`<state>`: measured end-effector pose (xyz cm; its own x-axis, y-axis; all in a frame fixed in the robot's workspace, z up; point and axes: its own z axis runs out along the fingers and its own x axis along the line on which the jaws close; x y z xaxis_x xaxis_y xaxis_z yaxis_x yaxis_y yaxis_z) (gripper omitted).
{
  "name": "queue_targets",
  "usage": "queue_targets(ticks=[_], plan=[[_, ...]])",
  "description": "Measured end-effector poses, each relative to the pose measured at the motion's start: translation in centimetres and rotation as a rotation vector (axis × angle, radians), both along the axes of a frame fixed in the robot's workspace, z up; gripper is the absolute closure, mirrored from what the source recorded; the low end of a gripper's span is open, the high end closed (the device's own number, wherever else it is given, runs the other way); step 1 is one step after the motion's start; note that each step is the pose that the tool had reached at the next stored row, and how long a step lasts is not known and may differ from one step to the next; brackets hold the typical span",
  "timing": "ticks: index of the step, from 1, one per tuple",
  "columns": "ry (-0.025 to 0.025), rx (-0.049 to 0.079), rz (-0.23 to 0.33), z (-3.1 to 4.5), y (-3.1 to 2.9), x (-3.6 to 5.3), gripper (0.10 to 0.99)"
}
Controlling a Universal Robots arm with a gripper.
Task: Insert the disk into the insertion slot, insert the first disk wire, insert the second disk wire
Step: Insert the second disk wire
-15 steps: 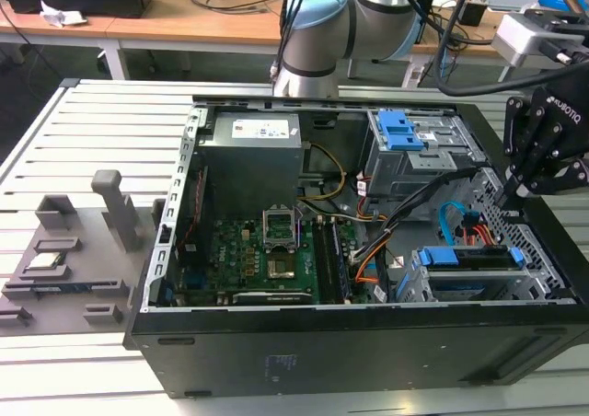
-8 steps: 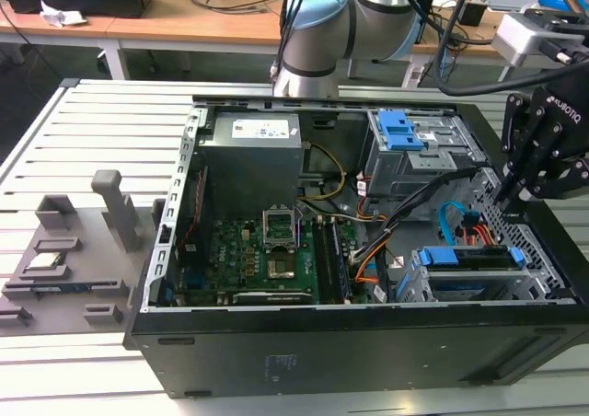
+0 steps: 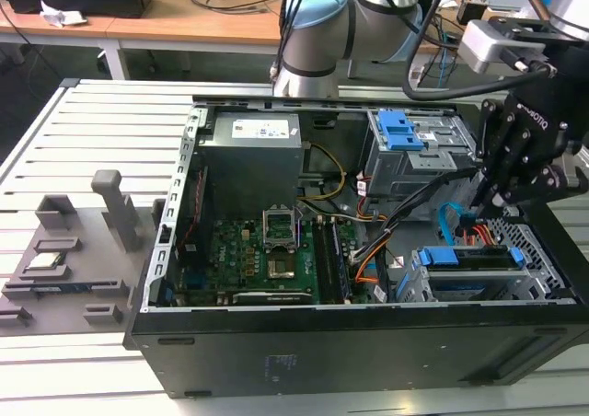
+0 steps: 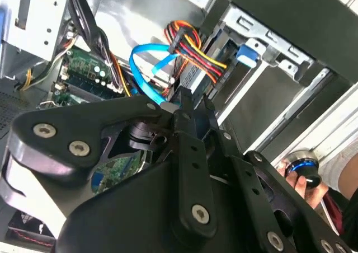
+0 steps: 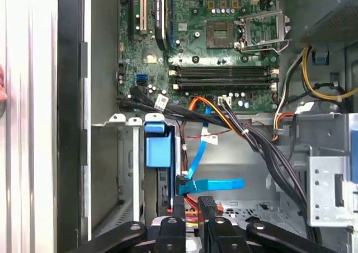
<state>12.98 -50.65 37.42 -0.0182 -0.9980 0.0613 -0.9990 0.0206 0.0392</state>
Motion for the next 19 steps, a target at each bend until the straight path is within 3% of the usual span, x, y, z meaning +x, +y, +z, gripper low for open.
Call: queue_targets(ticks=[8, 16, 19], plan=[[0.0001, -0.004, 0.000, 0.48, -0.31, -0.16, 0.847], [0.0000, -0.013, 0.000, -0.56, -0.35, -1.73, 0.847], [0.0000, -0.017, 0.000, -0.70, -0.37, -1.75, 0.847]])
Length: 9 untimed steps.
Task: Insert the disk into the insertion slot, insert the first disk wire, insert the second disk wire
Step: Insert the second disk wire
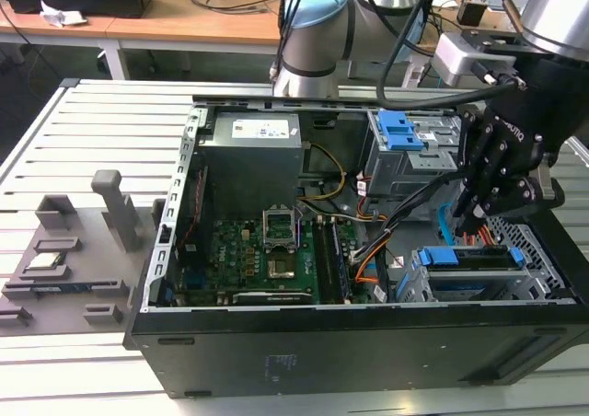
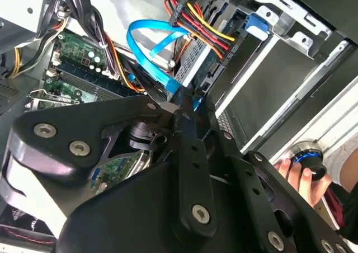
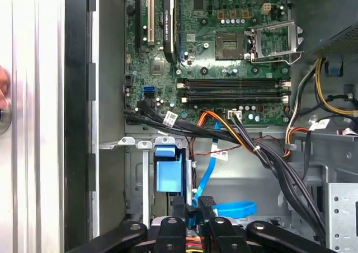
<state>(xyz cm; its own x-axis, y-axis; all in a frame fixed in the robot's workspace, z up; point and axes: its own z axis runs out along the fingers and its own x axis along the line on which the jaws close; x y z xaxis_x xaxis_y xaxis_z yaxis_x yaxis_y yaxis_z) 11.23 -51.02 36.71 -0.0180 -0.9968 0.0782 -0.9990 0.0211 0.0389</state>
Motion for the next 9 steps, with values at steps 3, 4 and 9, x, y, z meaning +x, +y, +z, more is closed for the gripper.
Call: queue_targets(ticks=[3, 4, 9], plan=[[0.0000, 0.000, 0.000, -0.01, -0.01, -0.01, 0.847], [0.0000, 0.000, 0.000, -0.01, -0.02, -0.01, 0.847], [-0.0001, 0.000, 0.000, -0.01, -0.04, -0.01, 0.925]])
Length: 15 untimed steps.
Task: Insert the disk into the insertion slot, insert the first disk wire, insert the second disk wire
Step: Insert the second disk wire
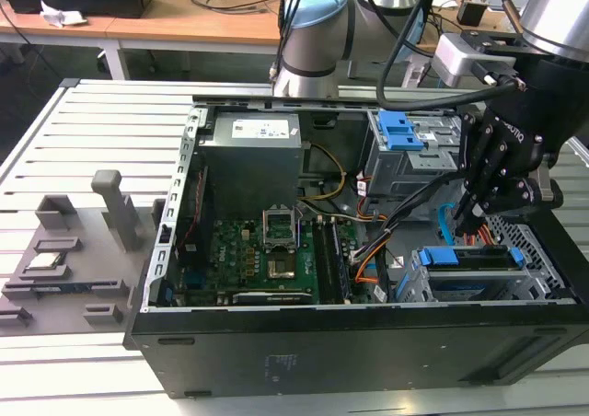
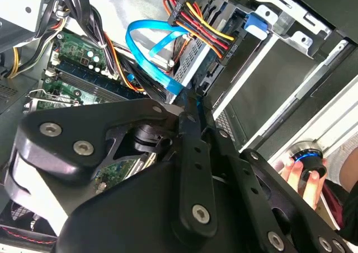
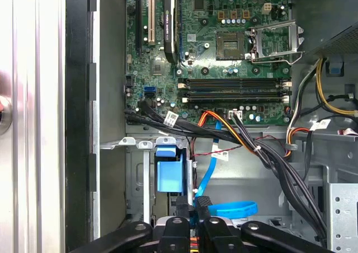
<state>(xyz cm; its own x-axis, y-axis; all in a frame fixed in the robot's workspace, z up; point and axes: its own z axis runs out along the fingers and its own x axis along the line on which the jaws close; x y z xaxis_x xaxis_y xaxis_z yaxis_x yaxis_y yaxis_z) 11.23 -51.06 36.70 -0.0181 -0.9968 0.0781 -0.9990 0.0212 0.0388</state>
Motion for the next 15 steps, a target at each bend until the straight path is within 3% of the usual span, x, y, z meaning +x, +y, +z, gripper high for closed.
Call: queue_targets(ticks=[4, 6, 7, 15], plan=[[0.0001, 0.000, 0.000, 0.00, -0.13, 0.00, 0.925], [0.0000, 0.001, 0.000, -0.14, -0.93, 0.00, 0.925], [0.0001, 0.002, 0.000, -0.65, -1.37, 0.05, 0.925], [0.0003, 0.001, 0.001, -1.91, -1.17, 1.34, 0.925]])
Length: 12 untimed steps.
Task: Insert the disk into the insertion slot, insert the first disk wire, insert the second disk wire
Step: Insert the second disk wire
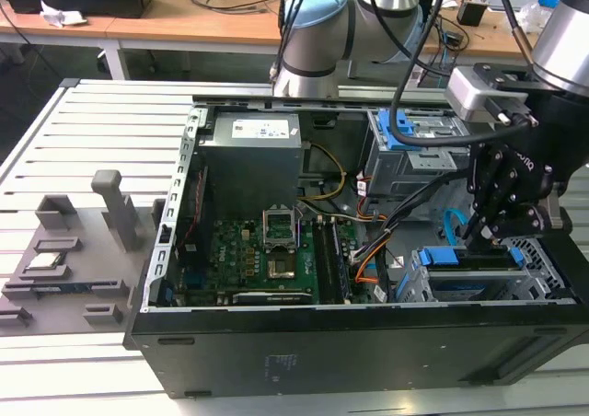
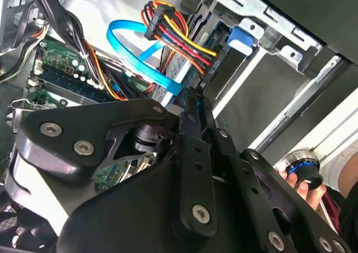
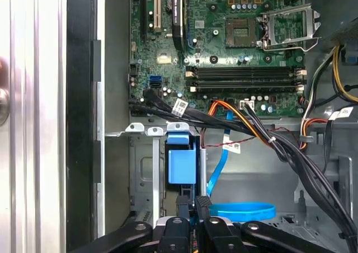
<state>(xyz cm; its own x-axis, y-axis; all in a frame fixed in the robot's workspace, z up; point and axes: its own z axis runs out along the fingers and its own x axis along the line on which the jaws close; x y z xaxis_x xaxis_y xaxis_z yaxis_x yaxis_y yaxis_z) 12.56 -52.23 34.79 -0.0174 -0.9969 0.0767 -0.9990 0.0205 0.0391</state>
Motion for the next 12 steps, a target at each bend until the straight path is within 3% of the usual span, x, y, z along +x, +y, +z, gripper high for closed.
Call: queue_targets(ticks=[12], plan=[[0.0000, 0.003, 0.000, -0.53, 0.05, 0.43, 0.925]])
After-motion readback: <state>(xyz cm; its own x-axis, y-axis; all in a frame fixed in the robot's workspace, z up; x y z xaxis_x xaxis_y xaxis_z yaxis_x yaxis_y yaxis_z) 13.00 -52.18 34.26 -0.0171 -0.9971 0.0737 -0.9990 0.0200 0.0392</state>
